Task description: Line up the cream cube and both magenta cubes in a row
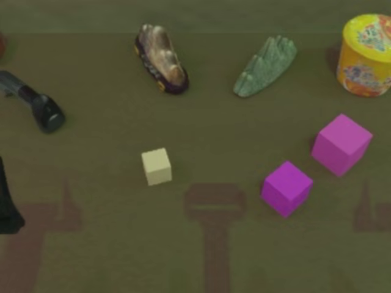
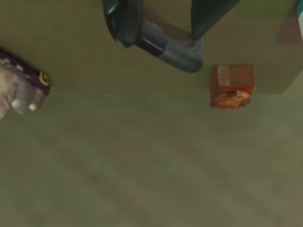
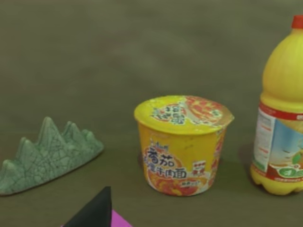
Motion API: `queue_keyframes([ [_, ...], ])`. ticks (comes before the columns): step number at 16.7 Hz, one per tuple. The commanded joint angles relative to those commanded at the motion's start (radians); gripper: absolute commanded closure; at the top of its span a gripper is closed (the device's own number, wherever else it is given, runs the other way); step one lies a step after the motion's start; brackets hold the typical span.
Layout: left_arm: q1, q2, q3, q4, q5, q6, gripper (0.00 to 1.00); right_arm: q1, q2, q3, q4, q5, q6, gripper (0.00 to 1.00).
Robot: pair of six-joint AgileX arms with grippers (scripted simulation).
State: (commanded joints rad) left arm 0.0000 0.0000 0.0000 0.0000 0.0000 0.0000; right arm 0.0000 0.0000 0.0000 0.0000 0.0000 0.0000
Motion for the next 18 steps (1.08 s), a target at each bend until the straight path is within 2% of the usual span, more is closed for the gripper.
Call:
queue_keyframes([
  [4,-0.01,0.03,0.03,-0.02,0.001,0.014,0.0,0.0,0.0,0.0,0.0,0.0,0.0,0.0],
  [8,-0.062,0.217,0.213,-0.132,0.003,0.095,0.0,0.0,0.0,0.0,0.0,0.0,0.0,0.0],
  [12,-0.138,0.572,0.513,-0.317,0.002,0.224,0.0,0.0,0.0,0.0,0.0,0.0,0.0,0.0],
  [18,-0.275,1.279,1.021,-0.659,0.002,0.451,0.0,0.0,0.0,0.0,0.0,0.0,0.0,0.0],
])
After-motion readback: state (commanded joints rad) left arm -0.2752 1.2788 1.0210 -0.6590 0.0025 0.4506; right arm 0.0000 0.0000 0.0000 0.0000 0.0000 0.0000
